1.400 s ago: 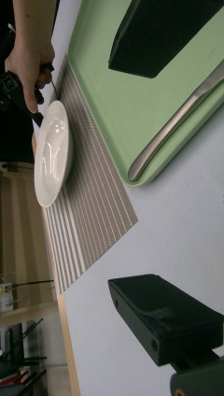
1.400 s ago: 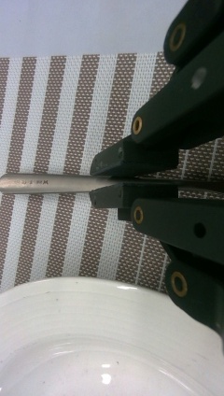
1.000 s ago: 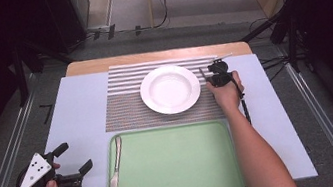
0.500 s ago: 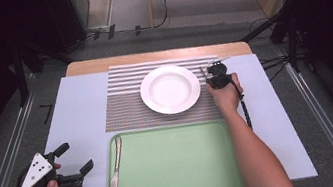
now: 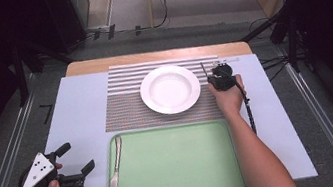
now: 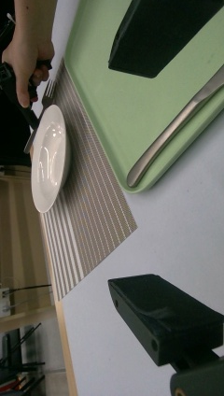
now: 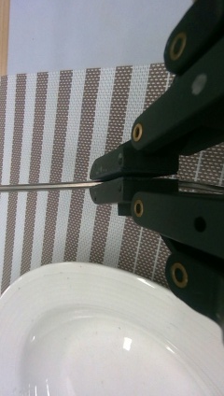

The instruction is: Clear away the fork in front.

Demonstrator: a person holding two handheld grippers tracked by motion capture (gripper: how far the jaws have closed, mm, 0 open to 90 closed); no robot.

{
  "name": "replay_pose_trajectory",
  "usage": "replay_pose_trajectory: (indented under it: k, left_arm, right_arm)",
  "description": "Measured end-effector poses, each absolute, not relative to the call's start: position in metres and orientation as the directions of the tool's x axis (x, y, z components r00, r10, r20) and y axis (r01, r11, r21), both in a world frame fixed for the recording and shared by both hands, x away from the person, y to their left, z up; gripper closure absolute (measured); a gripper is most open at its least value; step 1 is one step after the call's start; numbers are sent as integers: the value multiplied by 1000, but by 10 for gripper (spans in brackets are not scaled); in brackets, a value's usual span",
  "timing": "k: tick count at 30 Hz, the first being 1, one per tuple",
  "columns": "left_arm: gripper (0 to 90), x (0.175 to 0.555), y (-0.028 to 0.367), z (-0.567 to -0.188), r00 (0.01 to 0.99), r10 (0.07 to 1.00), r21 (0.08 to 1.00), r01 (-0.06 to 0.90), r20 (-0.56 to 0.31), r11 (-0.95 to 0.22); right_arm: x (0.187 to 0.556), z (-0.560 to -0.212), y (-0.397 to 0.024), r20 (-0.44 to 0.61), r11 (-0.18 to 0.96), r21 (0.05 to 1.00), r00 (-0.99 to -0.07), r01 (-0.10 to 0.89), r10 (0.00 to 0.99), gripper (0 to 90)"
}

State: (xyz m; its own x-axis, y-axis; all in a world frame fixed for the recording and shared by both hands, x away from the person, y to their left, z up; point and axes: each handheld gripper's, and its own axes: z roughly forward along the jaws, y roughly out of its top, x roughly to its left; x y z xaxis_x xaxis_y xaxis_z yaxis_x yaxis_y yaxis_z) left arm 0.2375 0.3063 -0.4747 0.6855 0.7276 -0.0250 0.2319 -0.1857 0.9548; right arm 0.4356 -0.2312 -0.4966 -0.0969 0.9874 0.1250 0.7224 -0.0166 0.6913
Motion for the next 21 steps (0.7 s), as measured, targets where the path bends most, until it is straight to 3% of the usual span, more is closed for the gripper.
replay_pose_trajectory:
  k: [21]
  left_arm:
    - [0, 236, 297, -474, 699, 715, 954, 231, -26, -191]
  right_arm:
    - [409, -489, -240, 184, -50, 763, -142, 645, 973, 866]
